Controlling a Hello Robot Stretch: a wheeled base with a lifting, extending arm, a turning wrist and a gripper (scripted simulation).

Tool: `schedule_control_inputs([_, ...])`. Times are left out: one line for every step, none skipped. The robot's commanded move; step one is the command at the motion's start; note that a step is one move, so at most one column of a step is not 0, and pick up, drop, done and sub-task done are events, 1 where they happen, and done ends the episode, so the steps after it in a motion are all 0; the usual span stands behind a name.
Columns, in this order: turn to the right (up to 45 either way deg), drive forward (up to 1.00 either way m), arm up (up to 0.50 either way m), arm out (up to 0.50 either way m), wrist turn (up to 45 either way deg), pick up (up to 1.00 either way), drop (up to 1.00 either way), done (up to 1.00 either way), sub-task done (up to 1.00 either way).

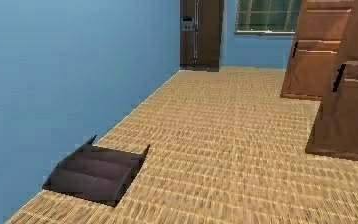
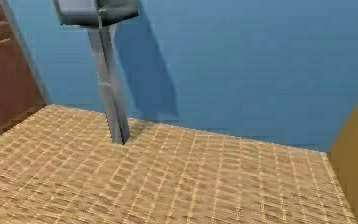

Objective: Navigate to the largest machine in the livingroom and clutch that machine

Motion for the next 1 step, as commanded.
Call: schedule_control_inputs([18.0,0.00,0.00,0.00,0.0,0.00,0.00,0.00,0.00])
